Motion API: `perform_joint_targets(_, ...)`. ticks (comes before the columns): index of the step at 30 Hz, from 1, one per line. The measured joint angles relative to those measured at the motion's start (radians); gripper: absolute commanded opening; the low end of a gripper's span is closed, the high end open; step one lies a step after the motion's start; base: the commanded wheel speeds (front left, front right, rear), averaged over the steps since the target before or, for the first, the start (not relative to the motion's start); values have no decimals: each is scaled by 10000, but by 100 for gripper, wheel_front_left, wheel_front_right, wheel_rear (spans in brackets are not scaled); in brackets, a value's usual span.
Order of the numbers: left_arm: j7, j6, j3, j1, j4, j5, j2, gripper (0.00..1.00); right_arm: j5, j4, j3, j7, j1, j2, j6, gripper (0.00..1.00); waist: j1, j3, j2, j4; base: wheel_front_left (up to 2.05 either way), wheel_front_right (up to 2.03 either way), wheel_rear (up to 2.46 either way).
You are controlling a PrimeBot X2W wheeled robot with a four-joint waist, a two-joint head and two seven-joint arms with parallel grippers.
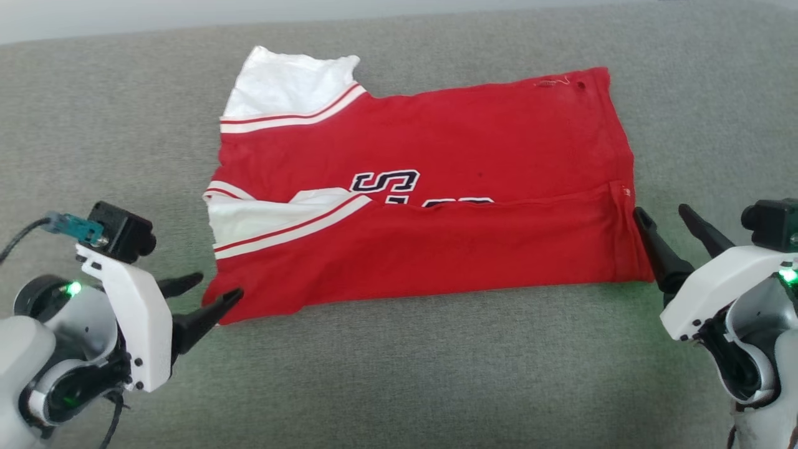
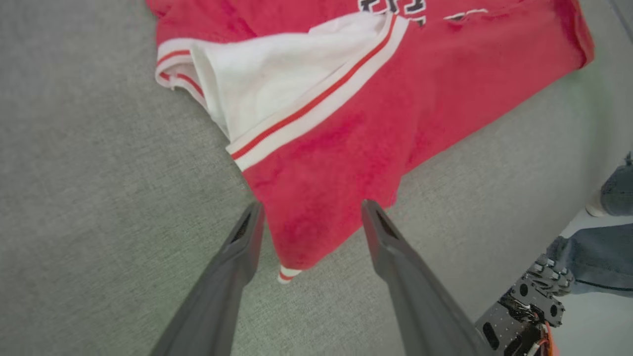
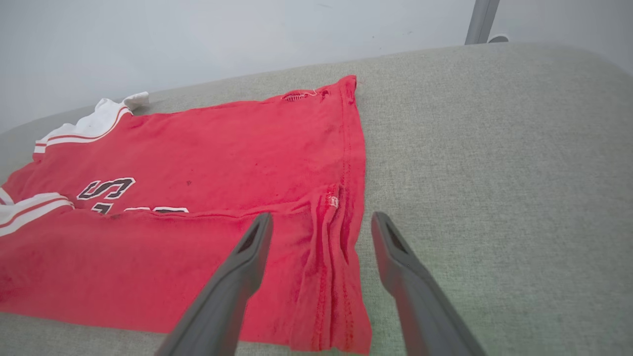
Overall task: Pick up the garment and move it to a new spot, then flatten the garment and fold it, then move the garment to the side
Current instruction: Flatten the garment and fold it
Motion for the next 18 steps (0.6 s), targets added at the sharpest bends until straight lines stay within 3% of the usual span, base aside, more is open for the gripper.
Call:
perform_joint_targets(6, 700, 314, -380, -86, 1026, 105, -217, 100, -25, -84, 173, -21, -67, 171, 0, 100, 0, 346, 0, -378, 0, 0, 0)
perform_joint_targets(12, 1030, -100, -259, -204, 2008, -577, -433, 100, -25, -23, 412, -109, -202, 305, 0, 100, 0, 637, 0, -809, 0, 0, 0)
perform_joint_targets(13, 1110, -176, -203, -202, 2092, -786, -470, 79, -25, -6, 464, -107, -206, 305, 0, 100, 0, 672, 0, -857, 0, 0, 0)
perform_joint_targets(14, 1175, -257, -153, -206, 2140, -993, -481, 41, -25, 21, 522, -86, -213, 284, 0, 100, -1, 700, 0, -893, 0, 0, 0)
perform_joint_targets(15, 1197, -311, -119, -218, 2151, -1122, -481, 11, -25, 27, 587, -71, -228, 234, 0, 100, 0, 726, 0, -915, 0, 0, 0)
perform_joint_targets(16, 1195, -378, -102, -230, 2155, -1143, -479, 0, -27, 27, 635, 4, -271, 150, 0, 100, 0, 749, 0, -929, 0, 0, 0)
perform_joint_targets(18, 1127, -424, -84, -293, 2178, -1129, -470, 0, -90, -6, 784, 192, -390, -81, 0, 100, 0, 789, 0, -933, 0, 0, 0)
